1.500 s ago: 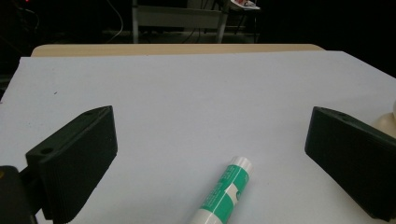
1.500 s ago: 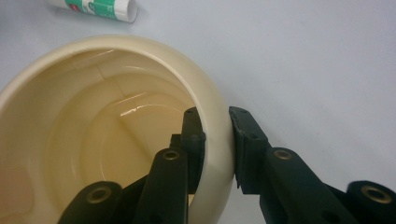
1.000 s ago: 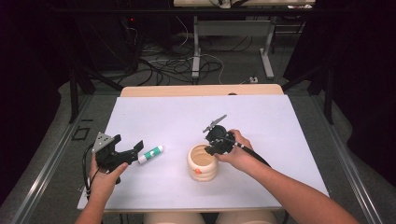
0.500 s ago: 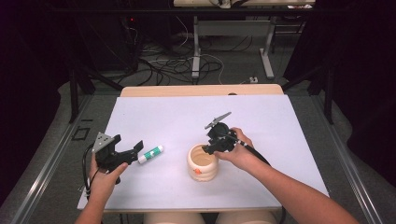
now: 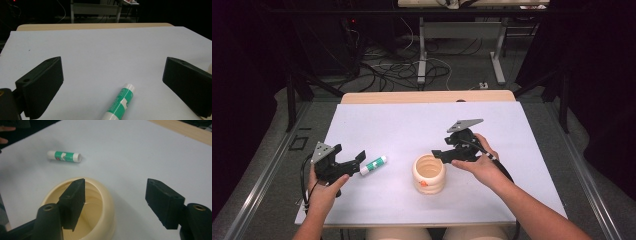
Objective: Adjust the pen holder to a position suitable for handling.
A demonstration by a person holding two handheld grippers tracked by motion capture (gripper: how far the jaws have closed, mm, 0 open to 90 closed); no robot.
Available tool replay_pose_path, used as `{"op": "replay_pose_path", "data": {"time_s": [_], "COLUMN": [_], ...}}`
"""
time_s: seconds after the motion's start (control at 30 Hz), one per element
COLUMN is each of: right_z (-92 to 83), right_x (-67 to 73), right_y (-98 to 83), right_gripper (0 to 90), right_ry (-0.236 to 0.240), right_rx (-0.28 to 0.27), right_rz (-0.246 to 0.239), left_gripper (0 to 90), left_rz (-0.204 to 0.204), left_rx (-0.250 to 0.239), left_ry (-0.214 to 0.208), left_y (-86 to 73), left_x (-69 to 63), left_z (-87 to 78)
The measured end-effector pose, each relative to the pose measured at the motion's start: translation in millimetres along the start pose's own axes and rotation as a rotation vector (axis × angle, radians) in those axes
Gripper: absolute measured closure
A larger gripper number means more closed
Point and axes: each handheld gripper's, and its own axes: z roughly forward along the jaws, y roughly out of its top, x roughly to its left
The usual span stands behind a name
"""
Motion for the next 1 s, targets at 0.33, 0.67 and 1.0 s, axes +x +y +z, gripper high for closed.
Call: {"op": "replay_pose_path", "data": {"time_s": [0.33,0.67,1.0], "right_z": [-35.8,-58.7,-73.6], "right_x": [-17.6,-45.4,-61.0], "right_y": [-16.7,-50.2,-72.8], "right_gripper": [15.2,1.5,0.0], "right_ry": [-0.063,-0.180,-0.232], "right_rx": [-0.150,-0.184,-0.202], "right_rz": [0.073,0.143,0.191], "left_gripper": [3.5,3.8,13.1], "left_rz": [-0.003,0.034,0.096], "left_rx": [-0.001,0.067,0.164], "left_ry": [-0.002,0.005,-0.028], "left_y": [0.9,6.7,20.4], "left_x": [0.4,-0.1,-8.5], "left_z": [0.0,4.5,21.3]}}
